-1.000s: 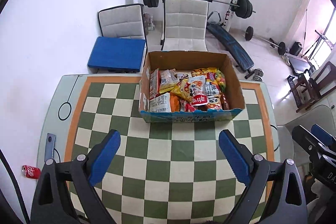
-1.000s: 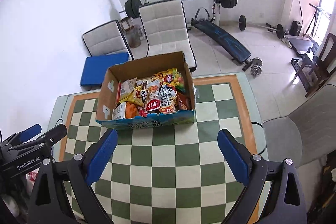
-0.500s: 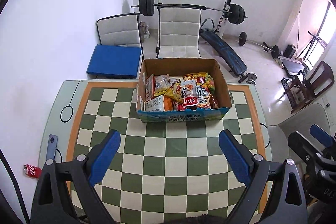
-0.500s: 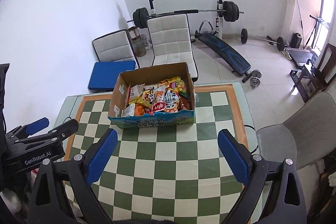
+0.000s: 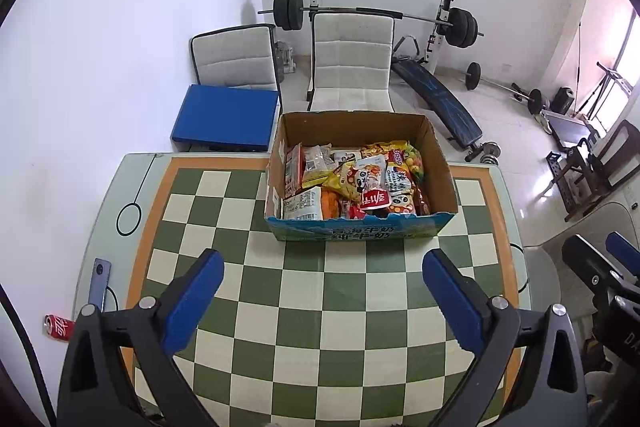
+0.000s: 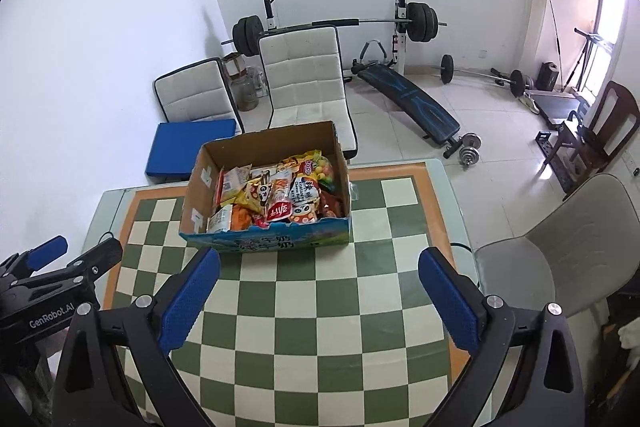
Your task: Organize snacks
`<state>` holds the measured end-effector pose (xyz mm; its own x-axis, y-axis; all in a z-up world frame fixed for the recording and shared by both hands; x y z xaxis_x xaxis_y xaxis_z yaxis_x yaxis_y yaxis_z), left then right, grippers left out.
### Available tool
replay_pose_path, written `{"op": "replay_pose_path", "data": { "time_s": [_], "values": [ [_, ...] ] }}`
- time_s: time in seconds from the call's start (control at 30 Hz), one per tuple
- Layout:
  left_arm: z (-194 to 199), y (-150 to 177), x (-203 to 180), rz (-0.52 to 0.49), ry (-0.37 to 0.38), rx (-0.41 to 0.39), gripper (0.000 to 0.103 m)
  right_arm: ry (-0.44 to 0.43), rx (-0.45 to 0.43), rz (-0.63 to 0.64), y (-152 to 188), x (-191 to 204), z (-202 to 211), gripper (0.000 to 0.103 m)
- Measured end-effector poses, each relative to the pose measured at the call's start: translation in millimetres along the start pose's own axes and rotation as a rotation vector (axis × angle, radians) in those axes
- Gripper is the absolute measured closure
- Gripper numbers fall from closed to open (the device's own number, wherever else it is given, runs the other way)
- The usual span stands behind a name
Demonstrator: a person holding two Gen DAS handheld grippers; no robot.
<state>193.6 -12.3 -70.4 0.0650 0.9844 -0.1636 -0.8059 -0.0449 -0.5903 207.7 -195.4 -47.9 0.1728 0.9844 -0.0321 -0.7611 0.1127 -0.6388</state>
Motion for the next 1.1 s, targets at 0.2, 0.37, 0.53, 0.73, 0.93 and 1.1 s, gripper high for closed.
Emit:
{"op": "replay_pose_path", "data": {
  "time_s": [0.2, 0.37, 0.53, 0.73, 0.93, 1.1],
  "values": [
    [-12, -5, 5, 0.002, -0.02, 0.004, 0.001, 0.026, 0.005, 0.02, -8, 11, -25, 0.001],
    [-16, -9, 7, 0.003, -0.032, -0.001, 0.001, 0.035, 0.014, 0.03, -9, 16, -36, 0.001],
    [-19, -11, 9, 0.008, -0.047, -0.007, 0.001, 0.042, 0.018, 0.033, -10, 18, -43, 0.001],
    [-23, -11, 12, 0.028, -0.044, 0.003, 0.001, 0.039, 0.02, 0.035, -13, 19, -49, 0.001],
    [-23, -11, 14, 0.028, -0.047, 0.001, 0.001, 0.037, 0.02, 0.037, -15, 21, -50, 0.001],
    [-21, -12, 13, 0.025, -0.047, -0.001, 0.001, 0.038, 0.018, 0.041, -16, 23, -49, 0.001]
  ]
}}
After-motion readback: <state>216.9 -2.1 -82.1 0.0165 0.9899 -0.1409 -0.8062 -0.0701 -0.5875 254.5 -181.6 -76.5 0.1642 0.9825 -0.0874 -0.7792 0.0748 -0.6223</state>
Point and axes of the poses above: each gripper's, at about its wrist camera, not at the fingertips, and z roughly against the way its jaws point, x to its left, y to its underside, the point moved 4 cm from there along -z, roughly the way its jaws point, and after that the axes turned 11 degrees about y, right-handed, at the moved point
